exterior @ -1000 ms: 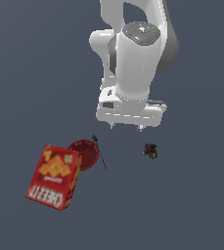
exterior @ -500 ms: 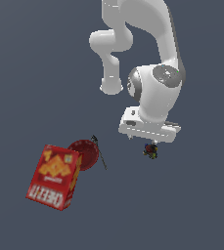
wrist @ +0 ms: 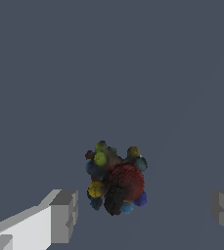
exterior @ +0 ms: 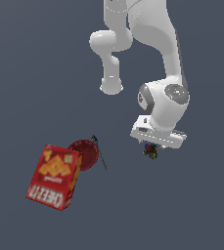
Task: Pick up a designated object from a clutter of objects.
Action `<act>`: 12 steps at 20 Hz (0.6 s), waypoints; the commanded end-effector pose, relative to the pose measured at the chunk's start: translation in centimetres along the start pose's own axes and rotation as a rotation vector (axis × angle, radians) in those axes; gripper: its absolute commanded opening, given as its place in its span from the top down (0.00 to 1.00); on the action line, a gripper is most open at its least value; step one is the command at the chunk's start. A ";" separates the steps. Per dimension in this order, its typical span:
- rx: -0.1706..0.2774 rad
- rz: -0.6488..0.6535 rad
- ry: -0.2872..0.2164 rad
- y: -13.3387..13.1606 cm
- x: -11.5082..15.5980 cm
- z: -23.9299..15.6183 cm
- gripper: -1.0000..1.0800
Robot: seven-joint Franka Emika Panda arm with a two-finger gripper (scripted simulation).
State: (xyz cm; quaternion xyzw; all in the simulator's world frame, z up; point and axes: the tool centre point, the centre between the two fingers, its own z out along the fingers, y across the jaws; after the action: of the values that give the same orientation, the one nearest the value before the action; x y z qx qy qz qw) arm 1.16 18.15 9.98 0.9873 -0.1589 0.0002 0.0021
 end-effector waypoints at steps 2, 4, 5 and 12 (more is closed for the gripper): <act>0.003 0.018 0.000 -0.9 -0.7 1.2 0.04; 0.003 0.024 -0.001 -1.2 -1.0 1.6 0.04; 0.004 0.026 -0.001 -1.3 -1.1 1.8 0.04; 0.003 0.025 -0.002 -1.4 -1.2 2.2 0.04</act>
State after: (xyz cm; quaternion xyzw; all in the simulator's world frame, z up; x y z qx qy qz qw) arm 0.44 19.82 7.94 0.9852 -0.1714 -0.0002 0.0002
